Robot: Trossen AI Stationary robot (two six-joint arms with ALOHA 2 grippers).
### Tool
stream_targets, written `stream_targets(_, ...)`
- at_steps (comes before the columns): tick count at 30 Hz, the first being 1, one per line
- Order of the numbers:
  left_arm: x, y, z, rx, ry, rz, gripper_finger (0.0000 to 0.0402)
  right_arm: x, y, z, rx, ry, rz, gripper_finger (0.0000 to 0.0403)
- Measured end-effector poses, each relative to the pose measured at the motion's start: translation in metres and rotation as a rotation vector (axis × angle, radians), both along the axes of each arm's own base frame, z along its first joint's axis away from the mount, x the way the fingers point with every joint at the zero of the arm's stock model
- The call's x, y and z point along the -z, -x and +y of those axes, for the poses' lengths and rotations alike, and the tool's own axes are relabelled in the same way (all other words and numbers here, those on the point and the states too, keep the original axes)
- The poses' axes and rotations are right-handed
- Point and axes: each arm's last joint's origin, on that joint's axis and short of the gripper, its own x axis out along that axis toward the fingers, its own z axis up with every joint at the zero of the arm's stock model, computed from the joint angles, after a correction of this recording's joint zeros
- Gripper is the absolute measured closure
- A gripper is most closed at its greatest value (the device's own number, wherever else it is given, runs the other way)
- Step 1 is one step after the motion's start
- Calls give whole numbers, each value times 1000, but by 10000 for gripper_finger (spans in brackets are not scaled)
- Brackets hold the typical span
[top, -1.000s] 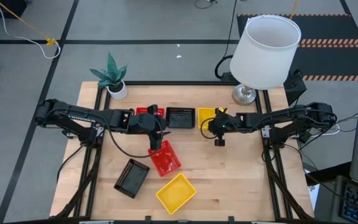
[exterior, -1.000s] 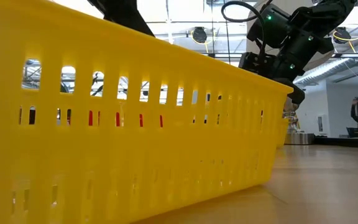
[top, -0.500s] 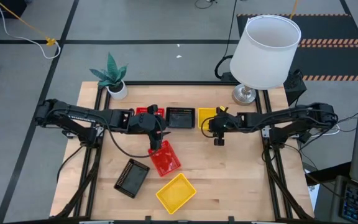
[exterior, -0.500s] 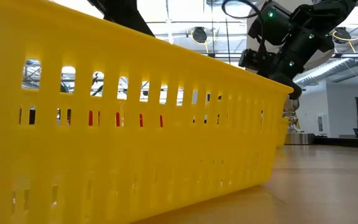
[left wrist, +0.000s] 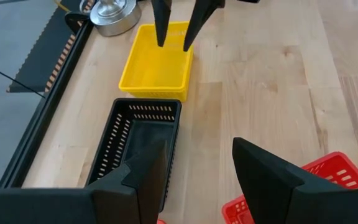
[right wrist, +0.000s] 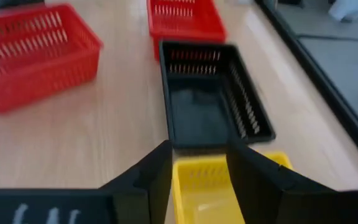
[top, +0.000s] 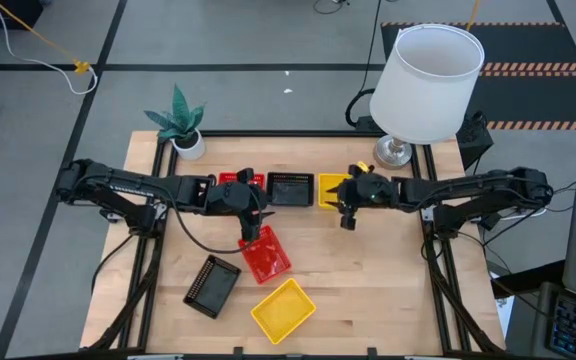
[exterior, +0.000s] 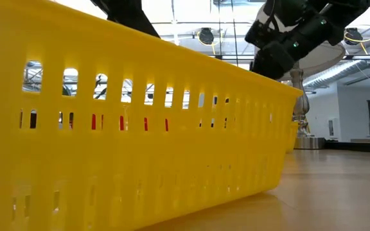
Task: Stack baskets by color
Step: Stack the bottom red bin on top of the top red bin
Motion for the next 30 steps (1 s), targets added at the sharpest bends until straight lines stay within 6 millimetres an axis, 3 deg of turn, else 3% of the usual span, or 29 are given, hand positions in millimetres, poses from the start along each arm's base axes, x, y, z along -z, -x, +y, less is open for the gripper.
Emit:
stream_targets(12, 0, 2, -16, 54, 4, 1, 215, -9, -1, 16, -139, -46, -70, 318)
stream_targets(16, 1, 4, -30, 100, 4, 11, 215, -20, 5, 23, -171, -43, -86, 327)
stream_targets(23, 5, 15, -59, 149, 59, 63, 215, -46, 14, 34, -190, -87, 63, 330)
stream_targets(30, 13, 31, -84, 169, 111, 158, 215, -51, 15, 41, -221, -86, 101, 330)
